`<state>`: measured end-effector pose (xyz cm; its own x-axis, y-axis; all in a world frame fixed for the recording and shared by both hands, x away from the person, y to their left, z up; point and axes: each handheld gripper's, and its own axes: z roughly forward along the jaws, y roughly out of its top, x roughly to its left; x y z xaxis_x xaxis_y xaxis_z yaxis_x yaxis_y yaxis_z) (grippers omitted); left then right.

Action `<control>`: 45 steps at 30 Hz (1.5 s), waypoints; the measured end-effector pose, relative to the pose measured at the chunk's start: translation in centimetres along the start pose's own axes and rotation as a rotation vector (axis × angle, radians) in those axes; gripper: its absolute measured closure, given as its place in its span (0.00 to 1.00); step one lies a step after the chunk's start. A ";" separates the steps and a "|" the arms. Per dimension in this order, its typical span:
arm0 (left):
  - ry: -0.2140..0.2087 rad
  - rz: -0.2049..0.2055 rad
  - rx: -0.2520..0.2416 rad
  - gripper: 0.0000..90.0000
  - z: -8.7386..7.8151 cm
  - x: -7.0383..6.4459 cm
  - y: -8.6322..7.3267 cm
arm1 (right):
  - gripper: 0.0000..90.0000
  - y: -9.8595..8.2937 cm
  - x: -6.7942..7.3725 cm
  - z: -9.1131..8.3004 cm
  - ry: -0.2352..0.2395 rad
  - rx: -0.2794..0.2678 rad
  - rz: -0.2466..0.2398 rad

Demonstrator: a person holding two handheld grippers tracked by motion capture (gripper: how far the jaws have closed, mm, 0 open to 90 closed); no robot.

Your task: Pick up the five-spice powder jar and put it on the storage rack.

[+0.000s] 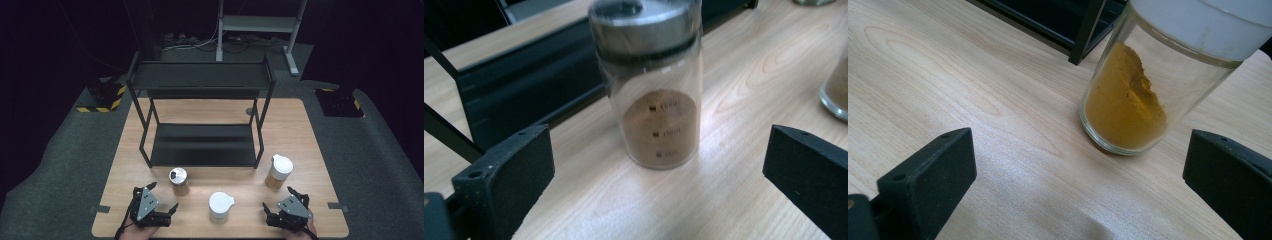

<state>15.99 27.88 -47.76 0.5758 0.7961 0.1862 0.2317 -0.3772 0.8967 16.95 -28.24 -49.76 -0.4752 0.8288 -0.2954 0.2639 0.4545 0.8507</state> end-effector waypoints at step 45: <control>-0.033 -0.079 -0.082 0.01 3.2 1.4 2.3 | 0.00 -0.1 -0.1 0.0 0.001 -0.003 0.015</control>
<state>19.82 26.61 -46.75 0.5844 0.8051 0.1016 0.2131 -0.2730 0.9381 16.97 -28.41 -49.76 -0.4717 0.8354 -0.2821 0.2684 0.4407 0.8566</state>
